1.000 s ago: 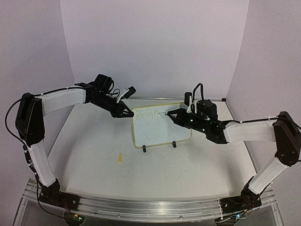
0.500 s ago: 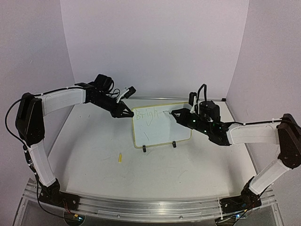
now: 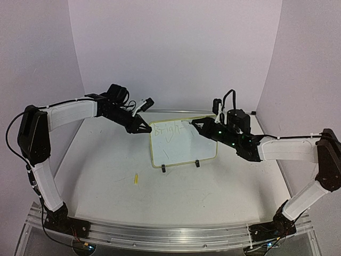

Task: Write a sentence on the whiteboard

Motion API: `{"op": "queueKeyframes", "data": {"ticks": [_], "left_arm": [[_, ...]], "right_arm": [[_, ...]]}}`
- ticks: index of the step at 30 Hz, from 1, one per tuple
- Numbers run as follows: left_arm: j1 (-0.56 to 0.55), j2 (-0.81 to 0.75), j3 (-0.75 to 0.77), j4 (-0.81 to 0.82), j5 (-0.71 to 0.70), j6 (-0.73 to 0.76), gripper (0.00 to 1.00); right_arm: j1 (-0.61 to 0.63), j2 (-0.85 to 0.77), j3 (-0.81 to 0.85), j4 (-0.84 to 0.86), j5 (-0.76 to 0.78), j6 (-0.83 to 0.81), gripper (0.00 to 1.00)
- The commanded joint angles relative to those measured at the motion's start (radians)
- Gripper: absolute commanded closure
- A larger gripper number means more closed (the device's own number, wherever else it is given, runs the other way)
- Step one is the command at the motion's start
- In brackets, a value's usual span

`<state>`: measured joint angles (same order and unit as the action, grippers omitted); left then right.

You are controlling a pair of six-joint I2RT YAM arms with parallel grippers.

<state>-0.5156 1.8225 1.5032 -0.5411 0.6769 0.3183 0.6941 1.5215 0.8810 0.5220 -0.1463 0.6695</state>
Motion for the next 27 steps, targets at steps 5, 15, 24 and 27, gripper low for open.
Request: {"op": "queueKeyframes", "data": {"ticks": [5,15,24,27], "left_arm": [[-0.004,-0.032,0.008,-0.012,-0.048,0.034,1.0],[-0.004,-0.034,0.009,-0.013,-0.048,0.033,1.0],[-0.004,-0.032,0.009,-0.011,-0.048,0.033,1.0],[-0.005,-0.032,0.009,-0.012,-0.048,0.034,1.0]], "right_arm": [[-0.005,0.051,0.056,0.02,0.027,-0.004,1.0],[-0.005,0.037,-0.01,0.01,0.063,0.022,1.0],[-0.005,0.046,-0.069,0.009,0.056,0.05,1.0],[-0.004,0.052,-0.078,0.009,0.057,0.059,1.0]]}}
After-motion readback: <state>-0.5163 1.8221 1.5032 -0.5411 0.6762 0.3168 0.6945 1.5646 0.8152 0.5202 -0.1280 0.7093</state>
